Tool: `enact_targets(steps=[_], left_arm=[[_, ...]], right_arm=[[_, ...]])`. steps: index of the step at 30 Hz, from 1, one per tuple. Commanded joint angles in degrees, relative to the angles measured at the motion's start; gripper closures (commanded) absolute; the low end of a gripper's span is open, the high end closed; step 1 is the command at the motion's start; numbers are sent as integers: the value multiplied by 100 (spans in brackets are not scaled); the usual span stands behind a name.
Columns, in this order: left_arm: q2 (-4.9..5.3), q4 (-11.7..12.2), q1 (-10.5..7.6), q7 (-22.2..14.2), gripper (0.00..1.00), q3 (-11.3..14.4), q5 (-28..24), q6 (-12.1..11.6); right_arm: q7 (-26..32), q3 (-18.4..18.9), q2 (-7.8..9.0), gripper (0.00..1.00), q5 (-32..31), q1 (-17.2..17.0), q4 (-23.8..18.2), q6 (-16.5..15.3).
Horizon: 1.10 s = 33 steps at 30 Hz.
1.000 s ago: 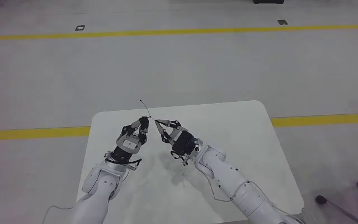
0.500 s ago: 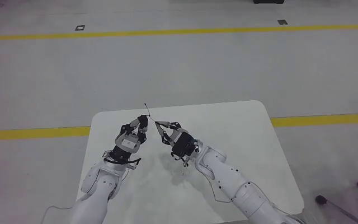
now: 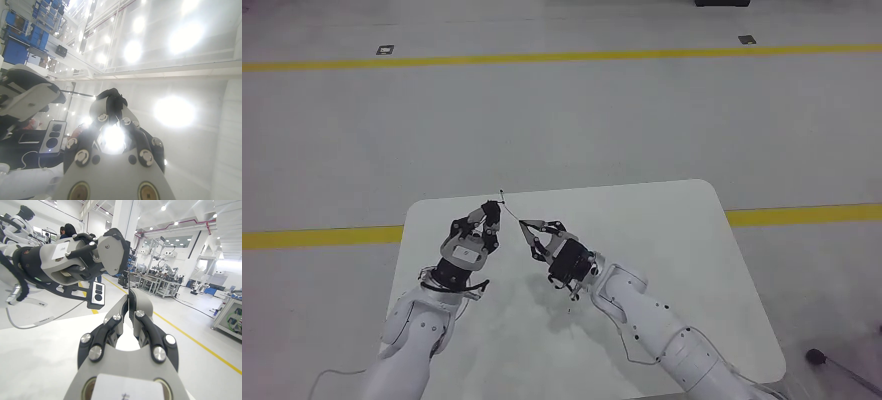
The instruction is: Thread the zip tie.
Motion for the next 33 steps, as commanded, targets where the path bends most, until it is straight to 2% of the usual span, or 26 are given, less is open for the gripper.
enact_targets(steps=[1,33], left_arm=[[0,-35,12,0,100,-14,-4,-11],[-3,-217,116,-8,100,-150,24,-131]], right_arm=[[7,-8,5,100,0,-3,-7,1],[-1,-75,50,100,0,-38,-34,14]])
